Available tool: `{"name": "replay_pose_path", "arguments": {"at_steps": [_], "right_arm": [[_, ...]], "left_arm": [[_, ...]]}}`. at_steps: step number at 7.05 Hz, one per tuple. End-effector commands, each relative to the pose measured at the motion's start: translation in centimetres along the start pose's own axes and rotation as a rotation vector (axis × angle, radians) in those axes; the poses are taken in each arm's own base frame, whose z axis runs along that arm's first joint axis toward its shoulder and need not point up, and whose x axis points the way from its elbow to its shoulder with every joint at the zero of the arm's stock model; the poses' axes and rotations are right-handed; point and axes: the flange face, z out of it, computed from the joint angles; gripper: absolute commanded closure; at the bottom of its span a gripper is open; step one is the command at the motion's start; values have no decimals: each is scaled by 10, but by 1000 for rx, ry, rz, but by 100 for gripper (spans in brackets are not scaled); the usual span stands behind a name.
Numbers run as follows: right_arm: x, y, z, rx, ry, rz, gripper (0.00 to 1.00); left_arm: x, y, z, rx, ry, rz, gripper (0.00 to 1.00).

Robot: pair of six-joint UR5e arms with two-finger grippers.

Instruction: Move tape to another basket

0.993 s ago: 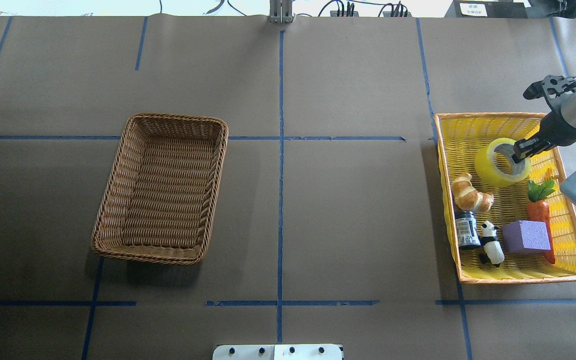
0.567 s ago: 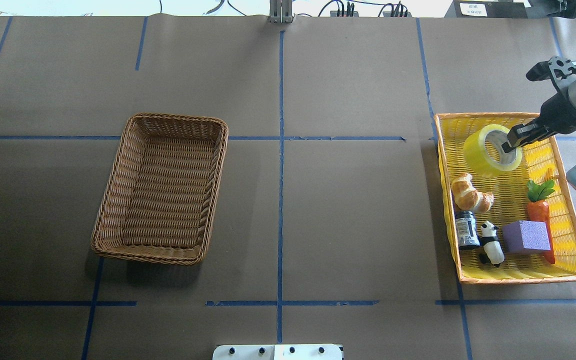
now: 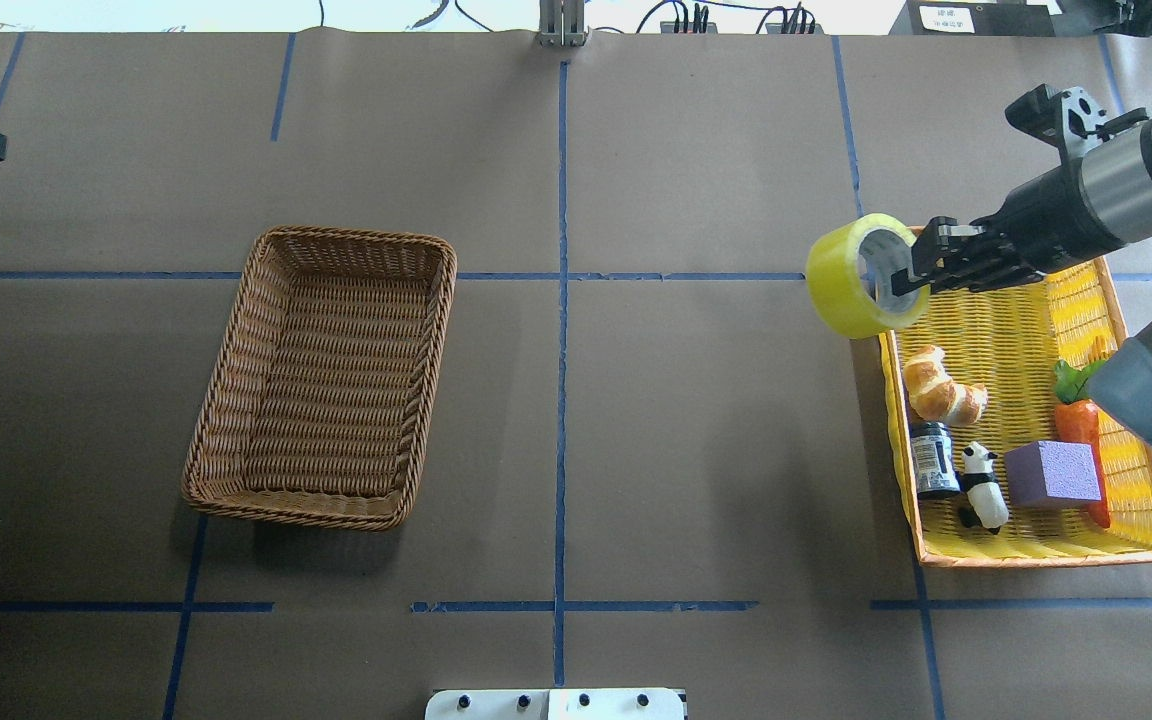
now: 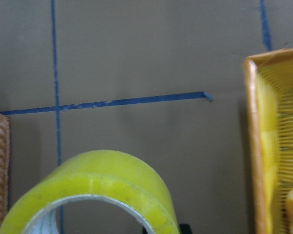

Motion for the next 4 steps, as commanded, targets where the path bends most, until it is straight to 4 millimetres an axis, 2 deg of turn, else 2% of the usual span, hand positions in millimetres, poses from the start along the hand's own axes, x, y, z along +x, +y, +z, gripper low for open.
{"name": "replay_pose_path", "arguments": {"at_steps": [1, 2, 3, 4], "right_arm": [[-52, 44, 21, -61, -186, 42, 98], [-63, 64, 21, -91, -275, 38, 98], [-71, 79, 13, -114, -371, 46, 98], [-81, 103, 17, -146, -474, 47, 98]], "left_arm": [[114, 51, 38, -68, 194, -21, 0], [163, 66, 44, -67, 271, -78, 0], [197, 93, 57, -111, 362, -76, 0], [208, 105, 54, -85, 461, -110, 0]]}}
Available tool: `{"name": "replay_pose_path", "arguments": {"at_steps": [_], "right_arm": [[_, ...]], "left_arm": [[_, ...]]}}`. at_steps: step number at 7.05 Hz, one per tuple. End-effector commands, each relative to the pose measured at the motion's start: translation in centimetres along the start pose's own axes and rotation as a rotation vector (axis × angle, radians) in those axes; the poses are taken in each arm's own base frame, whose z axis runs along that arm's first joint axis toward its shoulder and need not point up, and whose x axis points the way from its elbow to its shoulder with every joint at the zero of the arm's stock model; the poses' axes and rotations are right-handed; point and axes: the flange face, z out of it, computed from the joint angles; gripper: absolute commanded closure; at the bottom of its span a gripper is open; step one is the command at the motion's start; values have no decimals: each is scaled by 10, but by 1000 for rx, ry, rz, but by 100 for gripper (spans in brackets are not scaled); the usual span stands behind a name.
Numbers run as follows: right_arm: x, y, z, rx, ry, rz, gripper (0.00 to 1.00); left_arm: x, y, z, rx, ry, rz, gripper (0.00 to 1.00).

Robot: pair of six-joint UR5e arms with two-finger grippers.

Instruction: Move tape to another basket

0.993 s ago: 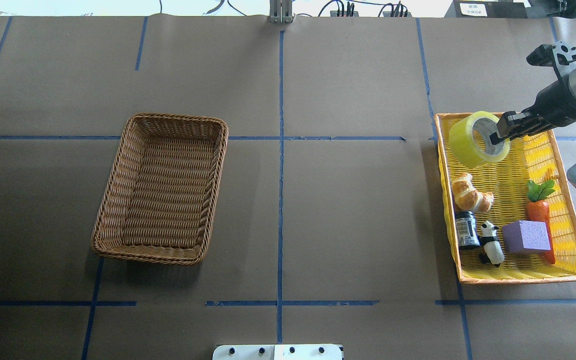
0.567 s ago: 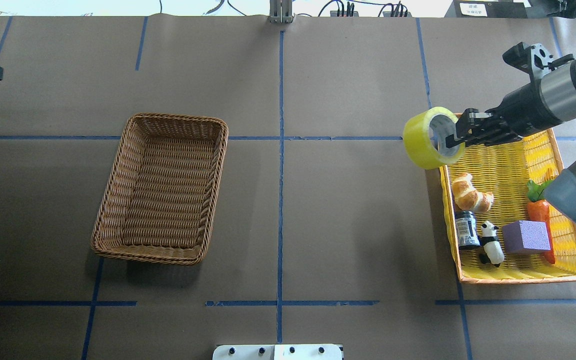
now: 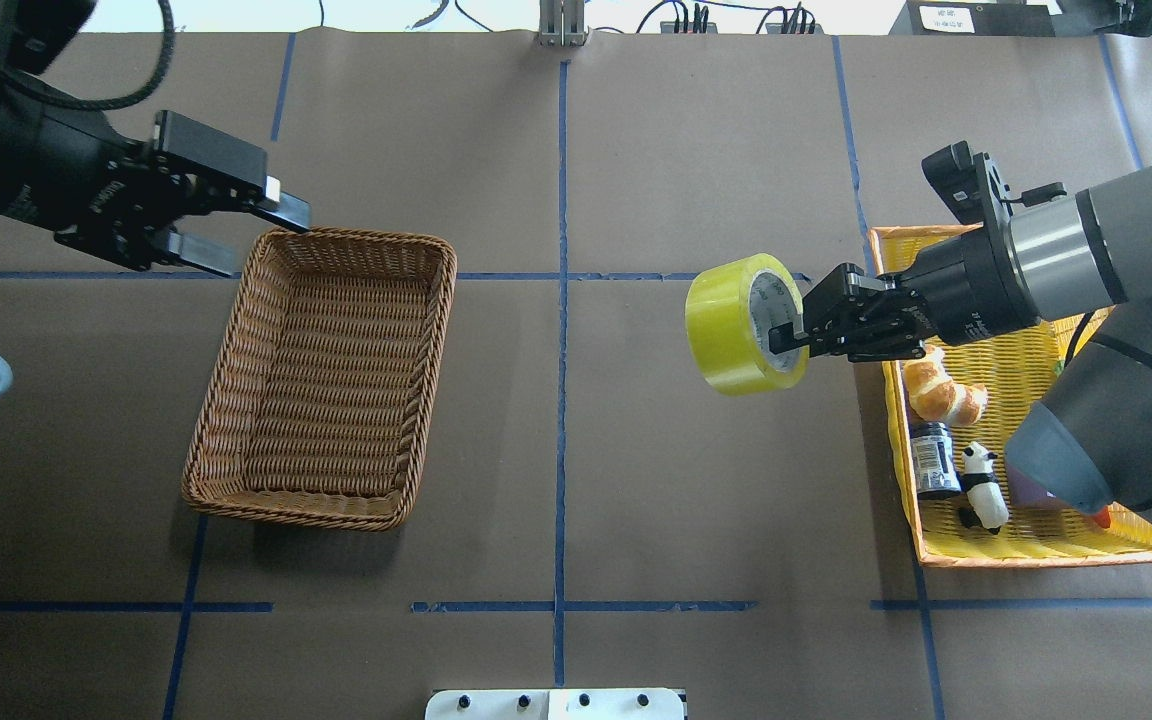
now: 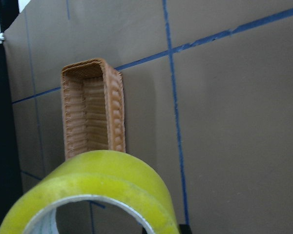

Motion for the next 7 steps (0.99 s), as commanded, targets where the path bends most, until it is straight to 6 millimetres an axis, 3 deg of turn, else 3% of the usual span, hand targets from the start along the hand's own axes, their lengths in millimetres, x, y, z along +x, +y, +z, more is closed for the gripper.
{"name": "replay_pose_path", "arguments": {"at_steps": [1, 3, 4, 5, 6, 7], "right_arm": [[-17, 57, 14, -75, -281, 21, 100], [-29, 101, 20, -133, -545, 95, 99], [-38, 113, 21, -135, -586, 104, 97], [-40, 113, 18, -112, -603, 108, 96], [-37, 125, 39, -146, -587, 131, 97], [-43, 131, 47, -156, -605, 138, 97]], "left_arm": [[34, 37, 15, 33, 249, -120, 0], [50, 71, 28, 41, 488, -212, 0], [53, 89, 38, -1, 570, -245, 0], [50, 104, 43, -54, 669, -206, 0], [52, 122, 56, -78, 726, -222, 0], [56, 129, 61, -76, 767, -234, 0]]}}
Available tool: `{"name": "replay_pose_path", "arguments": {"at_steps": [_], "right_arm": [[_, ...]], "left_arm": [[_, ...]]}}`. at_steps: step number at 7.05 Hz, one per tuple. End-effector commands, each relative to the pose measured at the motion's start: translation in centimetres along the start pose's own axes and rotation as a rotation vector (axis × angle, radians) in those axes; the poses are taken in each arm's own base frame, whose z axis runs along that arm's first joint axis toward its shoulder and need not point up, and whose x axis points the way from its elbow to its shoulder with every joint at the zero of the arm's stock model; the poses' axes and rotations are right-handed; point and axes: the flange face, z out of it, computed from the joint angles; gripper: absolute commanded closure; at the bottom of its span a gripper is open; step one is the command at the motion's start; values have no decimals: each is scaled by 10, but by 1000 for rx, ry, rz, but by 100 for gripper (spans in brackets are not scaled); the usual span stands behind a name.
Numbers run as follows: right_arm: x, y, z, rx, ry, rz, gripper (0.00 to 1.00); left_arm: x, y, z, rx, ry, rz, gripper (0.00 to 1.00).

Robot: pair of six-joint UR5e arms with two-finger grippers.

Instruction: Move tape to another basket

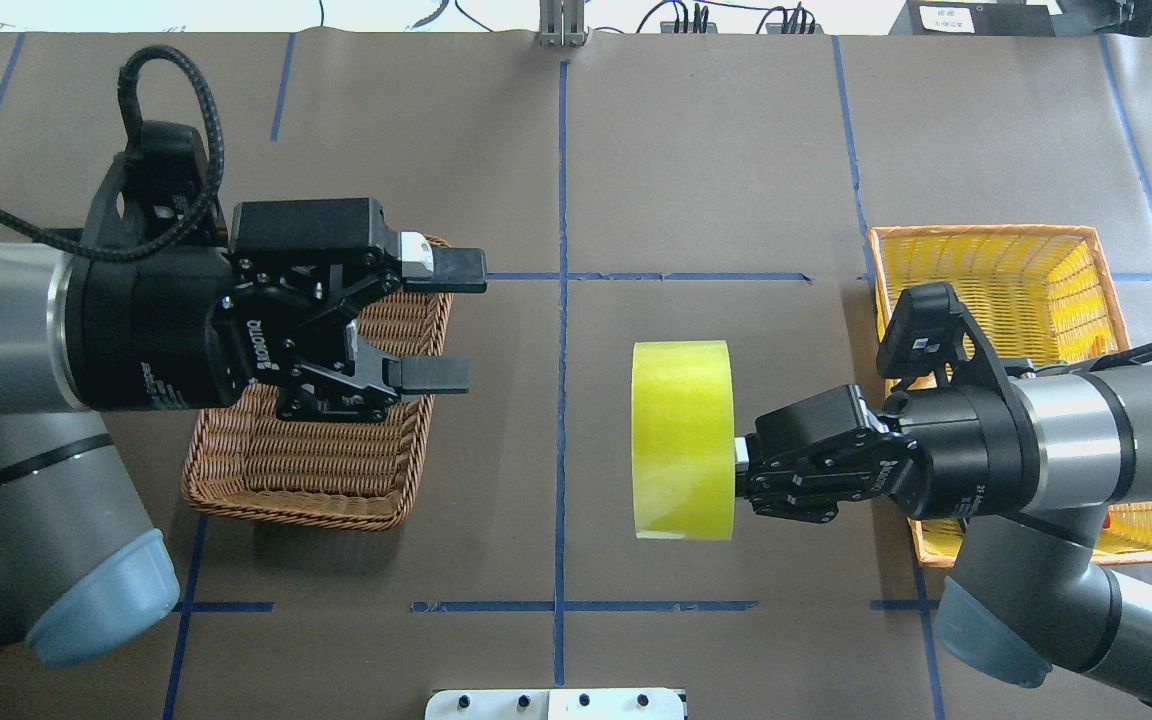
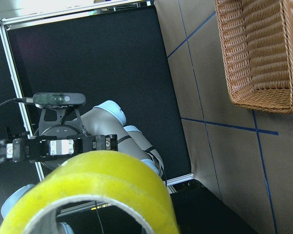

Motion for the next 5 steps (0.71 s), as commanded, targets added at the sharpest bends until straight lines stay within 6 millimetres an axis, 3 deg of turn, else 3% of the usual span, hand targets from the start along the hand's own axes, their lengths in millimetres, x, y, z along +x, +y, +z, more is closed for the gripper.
{"name": "replay_pose_path", "arguments": {"at_steps": [1, 3, 5], "right_arm": [[-2, 12, 22, -30, -35, 14, 97], [-11, 16, 50, -36, -50, 30, 97], [-11, 15, 50, -30, -50, 31, 97]], "left_arm": [[-3, 15, 9, -20, 68, -18, 0], [-5, 19, 9, -39, 86, -17, 0], [-4, 24, 9, -52, 91, -21, 0]]}}
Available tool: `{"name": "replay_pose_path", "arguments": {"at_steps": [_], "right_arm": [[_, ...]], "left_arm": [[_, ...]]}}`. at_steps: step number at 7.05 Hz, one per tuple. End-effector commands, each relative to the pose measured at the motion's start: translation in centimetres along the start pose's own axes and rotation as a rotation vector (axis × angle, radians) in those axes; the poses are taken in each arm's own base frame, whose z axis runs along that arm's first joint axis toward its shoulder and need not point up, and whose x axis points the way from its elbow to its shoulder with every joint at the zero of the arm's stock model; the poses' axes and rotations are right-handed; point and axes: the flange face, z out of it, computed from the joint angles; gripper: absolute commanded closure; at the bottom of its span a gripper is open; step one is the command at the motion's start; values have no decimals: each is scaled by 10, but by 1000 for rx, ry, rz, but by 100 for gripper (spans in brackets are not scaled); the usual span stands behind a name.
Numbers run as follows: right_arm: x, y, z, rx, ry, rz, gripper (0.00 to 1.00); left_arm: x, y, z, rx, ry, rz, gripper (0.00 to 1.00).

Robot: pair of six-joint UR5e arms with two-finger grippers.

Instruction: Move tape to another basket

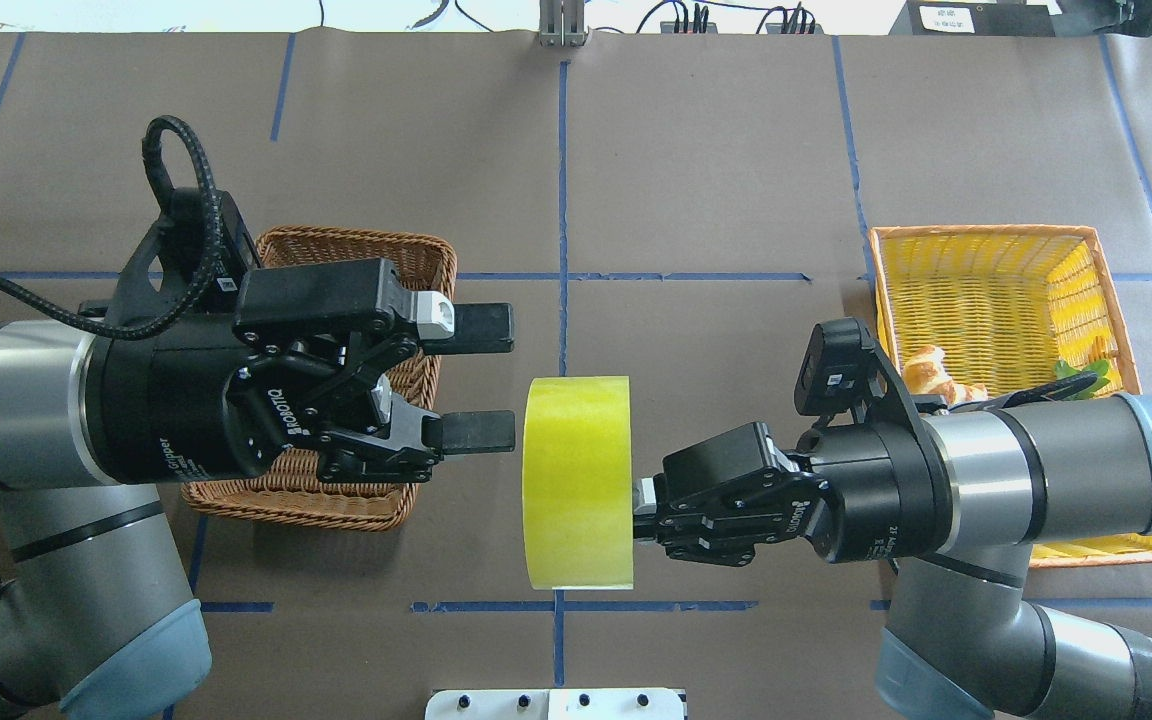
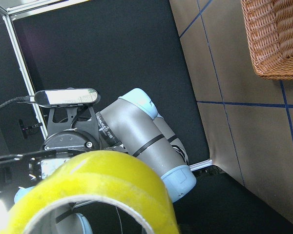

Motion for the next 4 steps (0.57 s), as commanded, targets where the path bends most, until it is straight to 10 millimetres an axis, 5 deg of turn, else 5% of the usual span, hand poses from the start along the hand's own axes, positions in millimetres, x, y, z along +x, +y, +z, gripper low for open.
{"name": "replay_pose_path", "arguments": {"at_steps": [1, 4], "right_arm": [[0, -1, 2, 4, 1, 2, 97], [1, 0, 4, 2, 2, 4, 97]], "left_arm": [[1, 4, 0, -9, 5, -4, 0], [-3, 10, 4, -23, 4, -15, 0]]}}
